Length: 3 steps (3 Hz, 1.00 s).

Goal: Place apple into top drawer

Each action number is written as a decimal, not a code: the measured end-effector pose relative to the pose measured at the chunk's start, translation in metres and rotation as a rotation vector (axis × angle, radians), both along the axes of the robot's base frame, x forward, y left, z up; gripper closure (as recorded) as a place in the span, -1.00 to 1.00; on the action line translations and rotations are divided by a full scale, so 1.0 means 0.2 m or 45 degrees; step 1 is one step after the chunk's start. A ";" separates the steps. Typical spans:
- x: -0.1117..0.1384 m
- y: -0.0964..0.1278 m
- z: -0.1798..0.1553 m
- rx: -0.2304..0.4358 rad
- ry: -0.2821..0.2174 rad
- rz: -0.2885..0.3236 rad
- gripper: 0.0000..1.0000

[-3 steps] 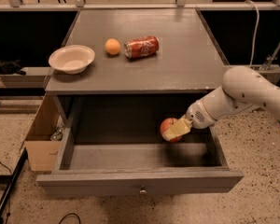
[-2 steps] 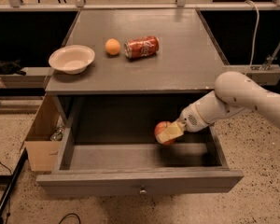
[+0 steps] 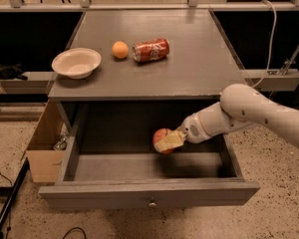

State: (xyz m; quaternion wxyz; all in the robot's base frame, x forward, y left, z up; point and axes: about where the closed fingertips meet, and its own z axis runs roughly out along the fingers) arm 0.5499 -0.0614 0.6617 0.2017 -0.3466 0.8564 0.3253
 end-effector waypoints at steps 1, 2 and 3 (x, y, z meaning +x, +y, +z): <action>0.01 0.05 -0.01 0.036 -0.010 -0.015 1.00; 0.00 0.08 -0.12 -0.023 0.052 -0.011 1.00; 0.01 0.10 -0.25 -0.093 0.124 -0.014 1.00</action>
Offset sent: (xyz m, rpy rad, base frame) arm 0.0027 0.0256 -0.0664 -0.1348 0.1422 -0.0062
